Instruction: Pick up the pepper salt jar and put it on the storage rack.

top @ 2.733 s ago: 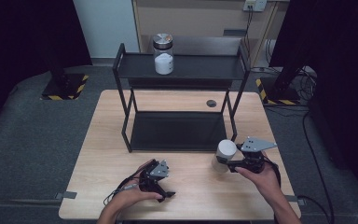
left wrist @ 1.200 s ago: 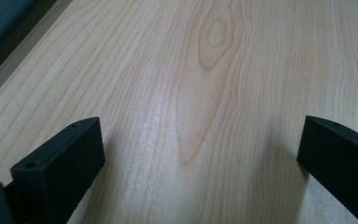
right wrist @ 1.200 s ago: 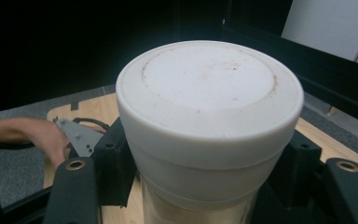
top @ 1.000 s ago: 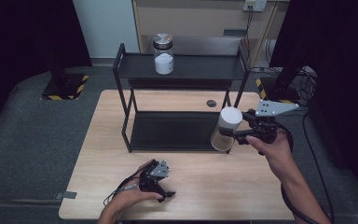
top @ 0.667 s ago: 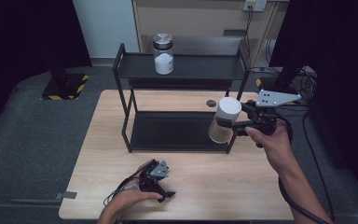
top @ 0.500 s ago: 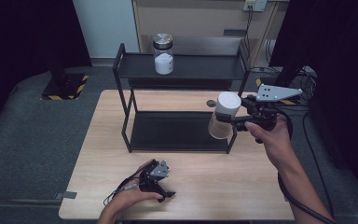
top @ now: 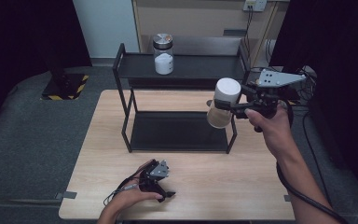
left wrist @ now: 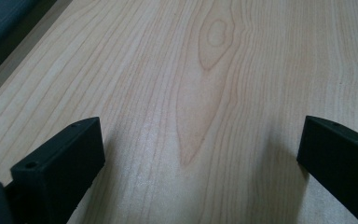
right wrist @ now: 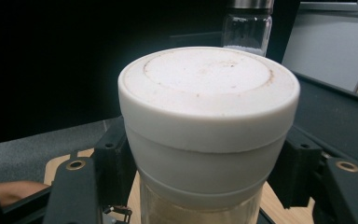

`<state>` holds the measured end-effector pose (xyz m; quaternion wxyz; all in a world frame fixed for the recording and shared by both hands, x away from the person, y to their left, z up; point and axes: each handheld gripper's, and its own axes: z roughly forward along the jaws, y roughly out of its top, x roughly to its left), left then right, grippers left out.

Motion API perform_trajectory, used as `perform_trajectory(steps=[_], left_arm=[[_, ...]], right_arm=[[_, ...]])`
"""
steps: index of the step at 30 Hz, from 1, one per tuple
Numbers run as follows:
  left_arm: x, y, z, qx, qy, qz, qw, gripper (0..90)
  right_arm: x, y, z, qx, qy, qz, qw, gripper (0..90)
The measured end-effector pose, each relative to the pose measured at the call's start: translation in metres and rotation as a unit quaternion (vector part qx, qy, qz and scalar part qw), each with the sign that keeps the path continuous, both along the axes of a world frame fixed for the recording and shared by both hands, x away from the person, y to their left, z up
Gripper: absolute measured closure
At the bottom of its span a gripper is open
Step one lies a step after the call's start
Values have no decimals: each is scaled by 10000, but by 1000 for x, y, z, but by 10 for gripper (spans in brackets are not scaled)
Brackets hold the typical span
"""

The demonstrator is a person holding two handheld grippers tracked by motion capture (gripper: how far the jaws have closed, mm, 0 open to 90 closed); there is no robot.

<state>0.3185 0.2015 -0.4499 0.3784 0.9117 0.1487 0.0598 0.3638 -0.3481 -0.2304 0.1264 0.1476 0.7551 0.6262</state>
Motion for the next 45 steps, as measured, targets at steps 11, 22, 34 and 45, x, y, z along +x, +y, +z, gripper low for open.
perform_trajectory(steps=[11,22,34,45], left_arm=[[0,0,0,-3,1,3,10000,0],[0,0,0,2,0,4,10000,0],[0,0,0,8,5,0,10000,0],[0,0,1,15,6,1,10000,0]], right_arm=[[17,3,19,62,-35,30,10000,361],[37,17,46,-52,-108,75,9999,361],[58,33,62,-73,-123,70,9999,360],[74,40,66,-7,-78,-102,9999,360]])
